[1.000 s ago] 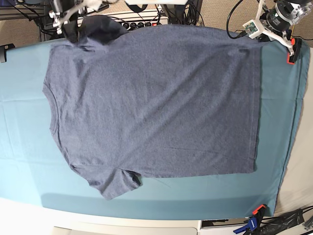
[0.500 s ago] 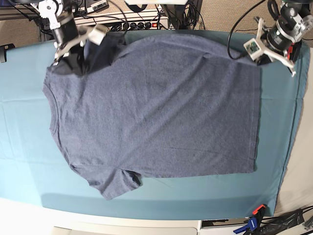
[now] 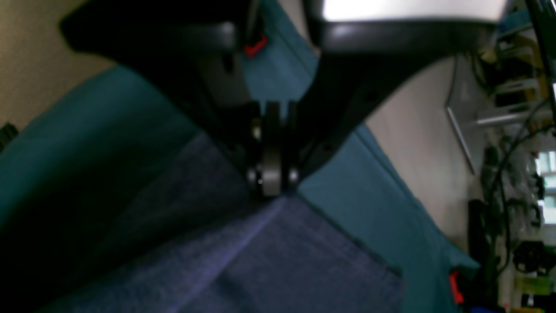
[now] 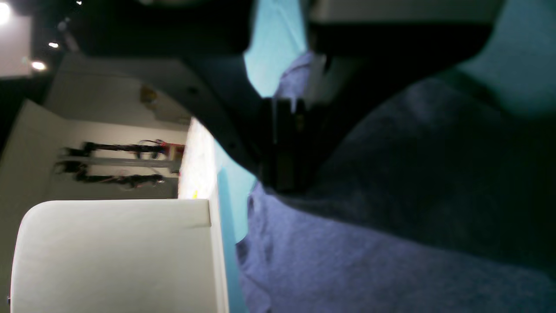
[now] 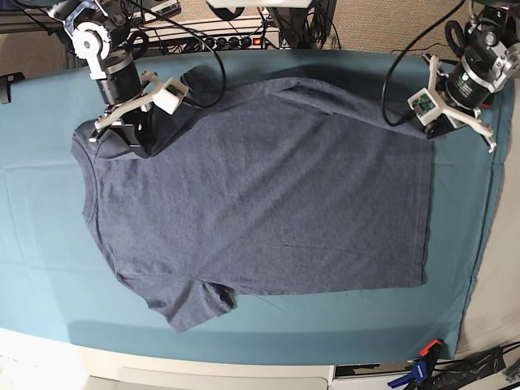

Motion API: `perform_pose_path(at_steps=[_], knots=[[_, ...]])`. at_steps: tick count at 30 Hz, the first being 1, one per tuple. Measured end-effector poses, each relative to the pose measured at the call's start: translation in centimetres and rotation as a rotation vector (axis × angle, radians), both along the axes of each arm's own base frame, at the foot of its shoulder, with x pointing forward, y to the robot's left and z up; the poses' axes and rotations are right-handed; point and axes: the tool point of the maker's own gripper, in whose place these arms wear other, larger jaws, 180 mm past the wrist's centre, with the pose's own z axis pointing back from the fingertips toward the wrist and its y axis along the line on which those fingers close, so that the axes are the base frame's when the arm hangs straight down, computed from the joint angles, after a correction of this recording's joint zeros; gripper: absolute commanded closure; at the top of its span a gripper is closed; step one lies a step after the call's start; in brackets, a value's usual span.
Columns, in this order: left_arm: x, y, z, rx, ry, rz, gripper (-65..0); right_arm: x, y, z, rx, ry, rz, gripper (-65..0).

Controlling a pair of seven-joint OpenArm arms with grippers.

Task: Fold the T-shirt properly
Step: 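Fold the held side edge over onto the shirt body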

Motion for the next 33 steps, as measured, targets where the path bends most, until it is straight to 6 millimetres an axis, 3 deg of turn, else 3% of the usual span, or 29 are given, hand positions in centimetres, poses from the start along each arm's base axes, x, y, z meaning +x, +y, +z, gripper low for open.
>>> perform_pose_path(at_steps=[11,17,25,33], knots=[[1.7,0.9,-1.4,-0.066,0.034,0.016,0.0,0.4,-0.3,-0.8,0.008,0.010,-0.013,0.0],[1.7,0.5,-1.3,-0.085,0.036,0.004,0.0,1.9,-2.4,-3.6,-0.012,0.047,-0.070,0.0],[1.7,0.4,-1.3,-0.096,0.038,0.003,0.0,5.4,-2.9,-3.1,0.050,0.038,-0.092,0.0],[1.8,0.5,-1.3,-0.095,0.032,0.003,0.0,7.7,-6.1,-5.0,0.043,0.072,-0.176,0.0]])
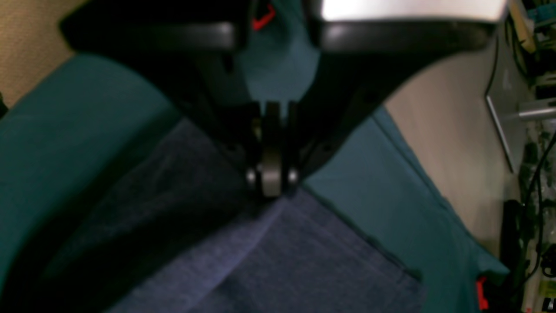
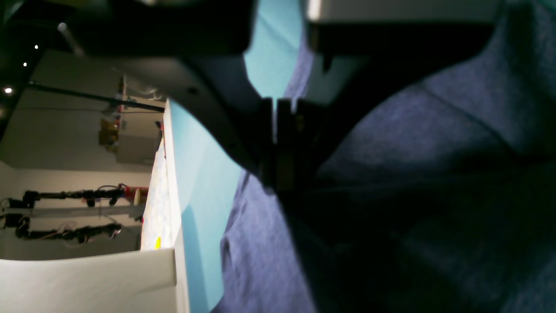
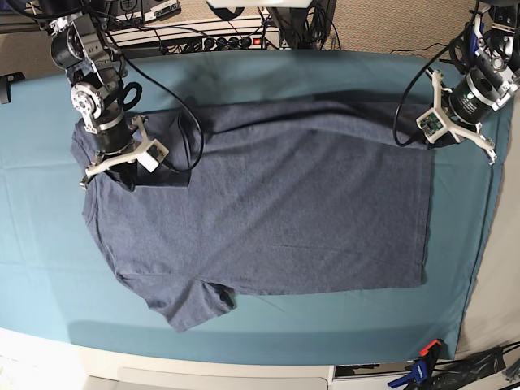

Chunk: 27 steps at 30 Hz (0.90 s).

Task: Fold the T-shirt properly
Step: 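Fold the held side edge over onto the shirt body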

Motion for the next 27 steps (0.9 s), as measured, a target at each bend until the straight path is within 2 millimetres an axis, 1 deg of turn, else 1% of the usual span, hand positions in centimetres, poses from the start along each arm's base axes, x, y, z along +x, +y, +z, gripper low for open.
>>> perform_pose_path(at_steps=[4,7,9,12,16,22,27], knots=[[0.1,0.7,-0.9,-0.004,0.018,0.019,0.0,0.0,-0.1,-0.1,-0.002,0.001,-0.001,0.0],[0.9,1.7,-1.4,-0.002,0.019,0.044,0.0,0.2,0.0,0.0,0.033,0.002,-0.010,0.0],[1.5,2.0,-1.3,-0.015,0.010,0.053,0.0,0.5,0.0,0.2,0.047,-0.006,-0.020,0.0],[1.9,2.0,-1.6,-0.038,0.023,0.049,0.0,0.8,-0.1,0.7,0.052,-0.024,-0.029,0.0],[1.9,2.0,-1.6,-0.043,0.023,0.049,0.0,0.9,-0.2,0.6,0.055,-0.024,-0.034,0.0],[2.0,1.6,-1.3,-0.059,0.008,0.036,0.0,1.2,-1.2,0.6,0.052,-0.049,-0.074,0.0],[2.1,1.5,-1.3,-0.064,0.003,0.032,0.0,1.7,-1.5,0.7,0.057,-0.053,-0.079,0.0]])
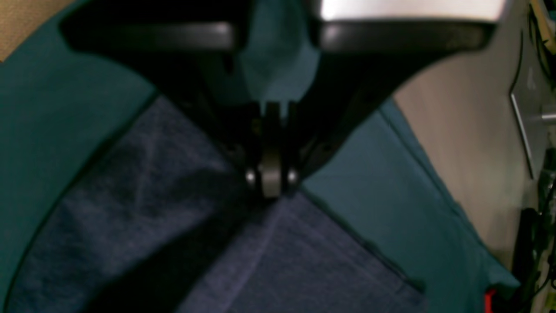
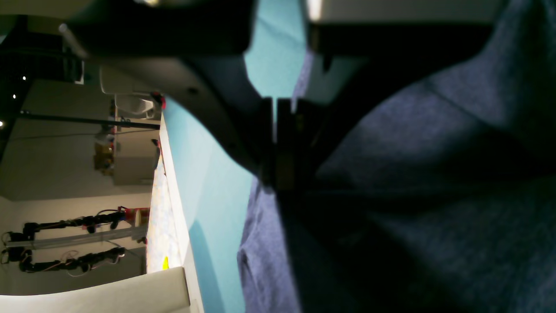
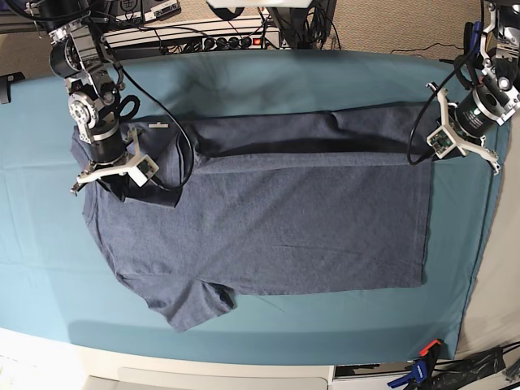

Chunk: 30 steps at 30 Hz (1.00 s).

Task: Fold the T-shirt properly
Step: 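Fold the held side edge over onto the shirt body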

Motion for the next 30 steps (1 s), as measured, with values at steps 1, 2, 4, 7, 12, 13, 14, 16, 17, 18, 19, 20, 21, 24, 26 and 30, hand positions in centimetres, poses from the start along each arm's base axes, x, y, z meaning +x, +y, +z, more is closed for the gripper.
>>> perform_pose_path(at_steps=[1,2,4,7,12,13,14,16,17,18,19,20,21,24,26,30], knots=[[0.0,0.0,0.0,0.000,0.000,-0.001,0.0,0.1,0.0,0.0,0.003,-0.001,0.000,0.0],[-0.1,-0.1,-0.1,0.000,0.004,-0.005,0.0,0.1,0.0,0.1,0.002,-0.003,0.001,0.0],[-0.1,-0.1,0.0,-0.006,0.005,-0.006,0.0,0.2,0.0,0.2,0.003,-0.007,0.003,0.0],[-0.1,-0.2,0.0,-0.009,0.004,-0.006,0.0,0.2,0.1,0.2,0.010,-0.005,0.002,0.0],[0.0,-1.0,-0.2,-0.017,0.008,-0.026,0.0,0.2,0.2,0.1,0.036,-0.001,0.000,0.0],[0.1,-1.2,-0.3,-0.010,0.007,-0.035,0.0,0.2,0.2,0.1,0.036,-0.001,0.000,0.0],[0.3,-1.5,-0.4,-0.005,0.006,-0.046,0.0,0.2,0.2,0.1,0.035,-0.001,0.000,0.0],[0.4,-2.2,-0.7,0.003,0.010,-0.068,0.0,0.2,0.2,0.1,0.035,-0.001,0.000,0.0],[0.3,-2.4,-1.0,0.007,0.017,-0.075,0.0,0.2,0.2,0.0,0.035,0.000,-0.001,0.0],[0.3,-2.4,-1.3,0.022,0.023,-0.083,0.0,0.2,0.2,0.0,0.035,0.000,-0.001,0.0],[0.4,-2.4,-1.5,0.021,0.028,-0.083,0.0,0.2,0.2,0.1,0.035,-0.001,-0.001,0.0],[0.5,-2.3,-1.6,0.022,0.026,-0.075,0.0,0.2,0.2,0.1,0.035,-0.001,-0.001,0.0],[0.8,-2.0,-1.6,0.022,0.020,-0.064,0.0,0.2,0.2,0.0,0.034,0.001,-0.003,0.0],[1.6,-1.3,-1.7,0.032,0.013,-0.044,0.0,0.2,0.2,0.0,0.034,0.001,-0.004,0.0],[1.9,-0.8,-1.7,0.045,0.013,-0.041,0.0,0.2,0.2,0.0,0.034,0.001,-0.004,0.0],[2.5,0.0,-1.2,0.069,0.003,-0.043,0.0,0.2,0.1,0.0,0.033,0.003,-0.008,0.0]])
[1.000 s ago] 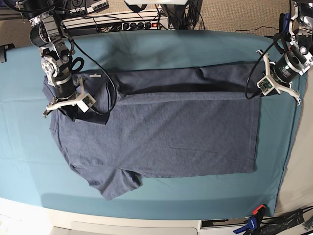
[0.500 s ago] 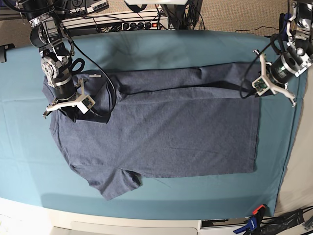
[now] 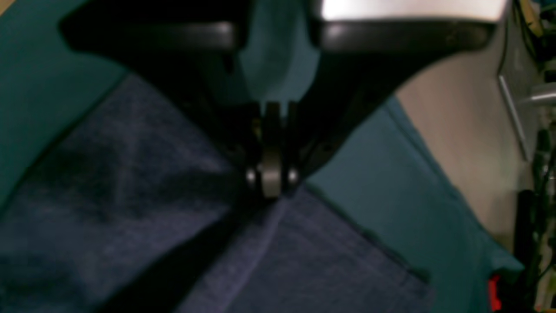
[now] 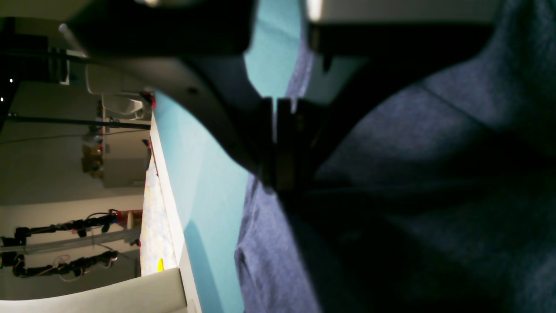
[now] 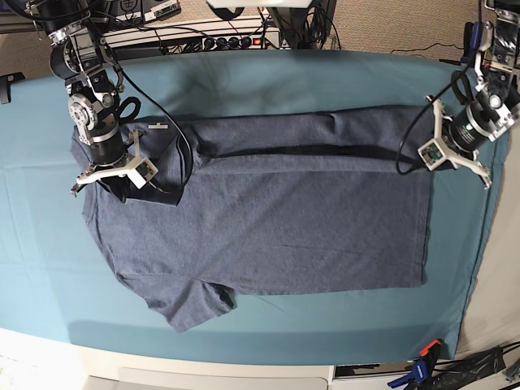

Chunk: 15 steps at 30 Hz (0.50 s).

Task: Fold the T-shirt properly
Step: 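Fold the held side edge over onto the shirt body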

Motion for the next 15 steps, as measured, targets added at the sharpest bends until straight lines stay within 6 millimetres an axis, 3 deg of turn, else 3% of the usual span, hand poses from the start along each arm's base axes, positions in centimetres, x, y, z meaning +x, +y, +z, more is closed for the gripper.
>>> perform_pose_path(at_steps=[15], knots=[[-0.03,-0.02,0.01,-0.005,0.002,0.000,0.0,0.09,-0.33,0.27,0.000,-0.016,-0.020,0.0]])
